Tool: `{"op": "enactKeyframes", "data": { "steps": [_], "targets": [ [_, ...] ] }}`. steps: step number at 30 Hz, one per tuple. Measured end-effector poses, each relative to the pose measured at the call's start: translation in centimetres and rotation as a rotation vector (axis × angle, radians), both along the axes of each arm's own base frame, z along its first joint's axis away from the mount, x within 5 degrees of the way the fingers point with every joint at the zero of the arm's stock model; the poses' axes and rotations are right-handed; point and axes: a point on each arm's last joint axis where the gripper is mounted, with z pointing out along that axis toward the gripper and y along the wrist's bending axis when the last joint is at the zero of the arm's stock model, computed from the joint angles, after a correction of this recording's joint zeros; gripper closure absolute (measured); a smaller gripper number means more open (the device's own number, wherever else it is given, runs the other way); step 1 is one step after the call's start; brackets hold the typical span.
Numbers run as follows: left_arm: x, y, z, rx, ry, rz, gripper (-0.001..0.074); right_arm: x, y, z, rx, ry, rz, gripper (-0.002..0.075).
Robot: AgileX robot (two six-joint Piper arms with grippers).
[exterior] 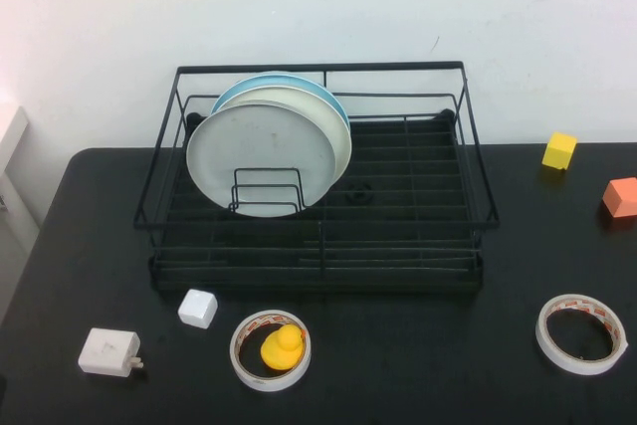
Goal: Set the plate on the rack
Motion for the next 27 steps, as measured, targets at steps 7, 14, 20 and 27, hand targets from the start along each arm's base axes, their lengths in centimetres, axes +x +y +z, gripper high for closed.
{"op": "enactKeyframes", "data": {
  "steps": [7,14,20,27],
  "targets": [
    [0.0,-0.2,-1.5,0.026,0.164,0.019,0.0736,0.0,0.0,0.0,0.0,0.0,0.0,0.0726],
    [-0.2,0.0,-2.9,0.11,0.314,0.037,0.0736,0.0,0.0,0.0,0.0,0.0,0.0,0.0726],
    [-0.3,0.1,-3.0,0.148,0.313,0.044,0.0736,0.0,0.0,0.0,0.0,0.0,0.0,0.0726],
    [-0.2,0.5,-3.0,0.19,0.318,0.081,0.0736,0.0,0.0,0.0,0.0,0.0,0.0,0.0727]
  ]
}}
